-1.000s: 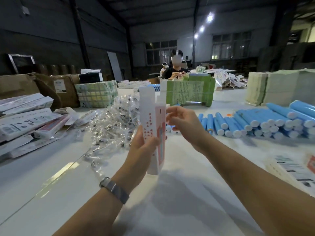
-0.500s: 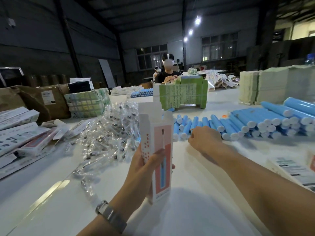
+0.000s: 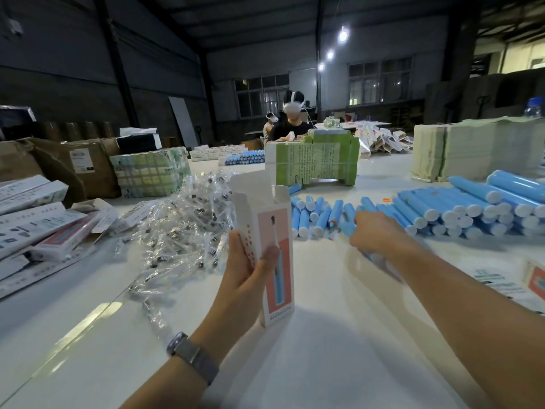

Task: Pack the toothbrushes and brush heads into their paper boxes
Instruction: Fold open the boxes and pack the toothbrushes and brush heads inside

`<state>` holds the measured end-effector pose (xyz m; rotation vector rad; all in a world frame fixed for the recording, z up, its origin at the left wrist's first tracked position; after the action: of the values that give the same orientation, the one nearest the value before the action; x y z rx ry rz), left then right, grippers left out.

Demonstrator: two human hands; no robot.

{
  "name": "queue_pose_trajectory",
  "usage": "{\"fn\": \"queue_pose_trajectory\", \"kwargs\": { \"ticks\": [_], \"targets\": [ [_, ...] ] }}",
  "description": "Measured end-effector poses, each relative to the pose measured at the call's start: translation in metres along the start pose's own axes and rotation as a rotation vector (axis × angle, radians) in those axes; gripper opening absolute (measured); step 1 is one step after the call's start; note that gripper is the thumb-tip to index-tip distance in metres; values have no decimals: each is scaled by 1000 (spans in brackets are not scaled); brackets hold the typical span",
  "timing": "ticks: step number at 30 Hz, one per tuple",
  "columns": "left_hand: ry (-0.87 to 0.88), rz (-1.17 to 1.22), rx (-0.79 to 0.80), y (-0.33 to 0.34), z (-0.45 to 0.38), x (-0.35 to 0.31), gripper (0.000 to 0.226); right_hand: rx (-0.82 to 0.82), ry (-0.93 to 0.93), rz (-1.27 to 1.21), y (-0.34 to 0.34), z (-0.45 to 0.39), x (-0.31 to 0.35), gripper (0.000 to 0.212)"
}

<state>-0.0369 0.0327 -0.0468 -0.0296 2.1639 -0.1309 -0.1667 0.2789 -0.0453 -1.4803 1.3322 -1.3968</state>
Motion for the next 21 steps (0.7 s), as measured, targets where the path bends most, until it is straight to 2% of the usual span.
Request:
{"fn": "queue_pose_trajectory", "kwargs": {
  "ticks": [6, 10, 12, 14, 15, 17, 19, 21],
  "targets": [
    [5, -4, -11, -6, -3, 0, 29, 134, -46, 73, -4, 8, 1, 31],
    [9, -7, -9, -6, -3, -3, 25, 255, -67, 14, -1, 15, 12, 19],
    [22, 3, 0, -4, -3, -7, 23, 212, -64, -252, -13, 17, 22, 17],
    [30, 22, 7, -2, -3, -9, 29, 160, -90, -690, -33, 23, 38, 9],
    [29, 30, 9, -1, -3, -9, 32, 145, -124, -899, -45, 28, 48, 16],
    [27, 43, 12, 0, -2, -9, 32, 119, -221, -1191, -68, 42, 69, 42],
    [24, 57, 14, 0, -1, -8, 30, 47, -326, -1363, -92, 59, 87, 58],
    [21, 50, 22, 0, -1, -8, 31, -30, -413, -1463, -111, 74, 99, 63]
  ]
}}
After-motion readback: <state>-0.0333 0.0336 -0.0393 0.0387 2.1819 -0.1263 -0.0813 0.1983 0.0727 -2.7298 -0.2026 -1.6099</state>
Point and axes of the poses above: each hand's wrist, its own z-axis away from the middle knuckle, its own y-axis out of the palm, x = y × z, the point moved 7 cm from there along -z, towards the middle knuckle, and after that the axes turned 3 degrees about -z, right-handed, at the moved point
